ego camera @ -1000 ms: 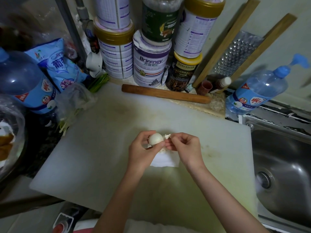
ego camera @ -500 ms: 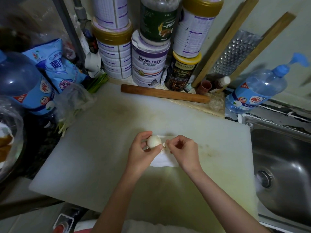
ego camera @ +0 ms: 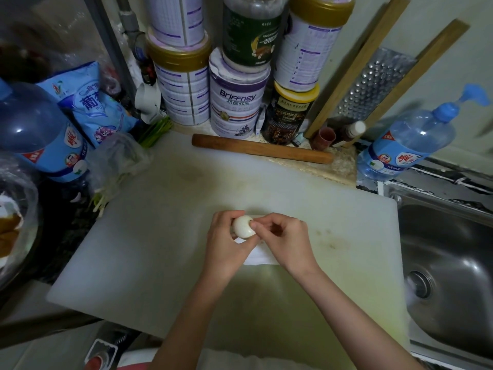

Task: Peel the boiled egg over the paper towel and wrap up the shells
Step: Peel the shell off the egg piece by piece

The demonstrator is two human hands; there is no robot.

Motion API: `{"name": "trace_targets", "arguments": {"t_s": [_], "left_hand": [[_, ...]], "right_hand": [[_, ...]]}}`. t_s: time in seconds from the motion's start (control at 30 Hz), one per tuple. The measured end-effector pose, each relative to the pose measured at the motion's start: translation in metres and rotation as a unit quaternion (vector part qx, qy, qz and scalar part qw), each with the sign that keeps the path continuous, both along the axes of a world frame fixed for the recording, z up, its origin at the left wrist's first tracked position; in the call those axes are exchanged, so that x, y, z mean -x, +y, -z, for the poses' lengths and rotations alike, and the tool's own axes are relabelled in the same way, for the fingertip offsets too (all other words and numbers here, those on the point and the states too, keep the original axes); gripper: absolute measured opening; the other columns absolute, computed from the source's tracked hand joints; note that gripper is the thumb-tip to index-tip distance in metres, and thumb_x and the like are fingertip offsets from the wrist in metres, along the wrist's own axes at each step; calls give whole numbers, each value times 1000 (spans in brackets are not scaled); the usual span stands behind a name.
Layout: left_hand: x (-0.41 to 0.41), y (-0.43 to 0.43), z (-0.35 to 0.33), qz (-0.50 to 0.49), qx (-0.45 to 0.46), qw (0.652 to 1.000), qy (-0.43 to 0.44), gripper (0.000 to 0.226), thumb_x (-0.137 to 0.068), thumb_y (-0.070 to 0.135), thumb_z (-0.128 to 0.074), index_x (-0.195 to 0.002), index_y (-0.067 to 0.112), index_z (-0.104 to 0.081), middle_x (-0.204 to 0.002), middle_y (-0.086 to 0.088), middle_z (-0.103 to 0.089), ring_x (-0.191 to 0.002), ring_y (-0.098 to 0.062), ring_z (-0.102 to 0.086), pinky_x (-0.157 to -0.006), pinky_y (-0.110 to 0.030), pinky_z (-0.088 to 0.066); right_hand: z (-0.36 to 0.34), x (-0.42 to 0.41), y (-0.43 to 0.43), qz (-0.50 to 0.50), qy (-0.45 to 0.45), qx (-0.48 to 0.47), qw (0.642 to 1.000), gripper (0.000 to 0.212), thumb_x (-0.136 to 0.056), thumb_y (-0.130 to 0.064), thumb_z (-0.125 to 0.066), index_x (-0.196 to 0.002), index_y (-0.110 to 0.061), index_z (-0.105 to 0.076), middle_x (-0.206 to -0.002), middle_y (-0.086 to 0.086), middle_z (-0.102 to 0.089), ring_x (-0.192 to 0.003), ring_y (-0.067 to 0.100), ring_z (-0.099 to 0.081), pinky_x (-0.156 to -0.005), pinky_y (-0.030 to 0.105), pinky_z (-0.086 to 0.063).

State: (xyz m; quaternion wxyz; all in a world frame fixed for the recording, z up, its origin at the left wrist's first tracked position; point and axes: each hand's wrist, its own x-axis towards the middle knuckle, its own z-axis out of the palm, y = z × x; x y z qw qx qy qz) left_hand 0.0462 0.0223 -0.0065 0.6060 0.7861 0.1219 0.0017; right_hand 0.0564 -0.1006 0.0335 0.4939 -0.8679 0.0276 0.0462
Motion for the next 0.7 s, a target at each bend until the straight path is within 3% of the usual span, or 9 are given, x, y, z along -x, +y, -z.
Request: {"name": "trace_targets", "arguments": {"t_s": [0.1, 0.2, 0.27, 0.4, 0.5, 0.7], "left_hand": [[0, -1, -2, -6, -17, 1000, 3, 39, -66, 18, -80, -96, 27, -57, -101, 7, -61, -92, -5, -59, -70, -20, -52], [0, -1, -5, -10, -28, 1000, 5, 36, -66, 16, -80, -91, 29, -57, -93, 14, -61, -87, 2, -57, -62, -6, -45], [1, 0, -6, -12, -30, 999, 8, 36, -66, 16, -80, -92, 29, -59, -90, 18, -61, -86, 4, -58, -62, -4, -44], [3, -1, -8, -15, -55, 998, 5, 37, -65, 21, -81, -97, 24, -62, -96, 12, -65, -86, -9, -63, -73, -24, -52], [3, -3, -10, -16, -50, 999, -6, 37, -66, 18, -81, -97, 21, -62, -98, 6, -66, -86, -14, -64, -74, -28, -53], [2, -5, -10, -14, -6, 1000, -6, 41, -65, 14, -82, -98, 23, -59, -102, 4, -63, -89, -10, -63, -68, -2, -43]], "right_hand": [[0, 2, 1, -52, -72, 89, 992, 11, -84, -20, -66, -83, -13, -74, -73, 1, -73, -65, 14, -64, -65, 30, -51], [0, 5, 0, -84, -128, 146, 977, 15, -89, -16, -60, -85, -8, -73, -78, 4, -73, -68, 20, -65, -65, 37, -51], [0, 6, 0, -80, -141, 158, 974, 15, -89, -14, -59, -85, -6, -72, -80, 4, -74, -69, 21, -67, -64, 38, -52], [1, 7, 2, -35, -116, 136, 983, 11, -85, -14, -63, -79, -7, -69, -71, 3, -71, -64, 20, -65, -64, 39, -53], [1, 5, 2, 2, -95, 124, 988, 9, -82, -12, -63, -76, -7, -66, -67, 4, -70, -62, 20, -65, -64, 38, -53], [1, -1, -1, 60, -31, 70, 995, 7, -77, -14, -65, -72, -10, -66, -64, -2, -68, -62, 11, -64, -67, 31, -53]]}}
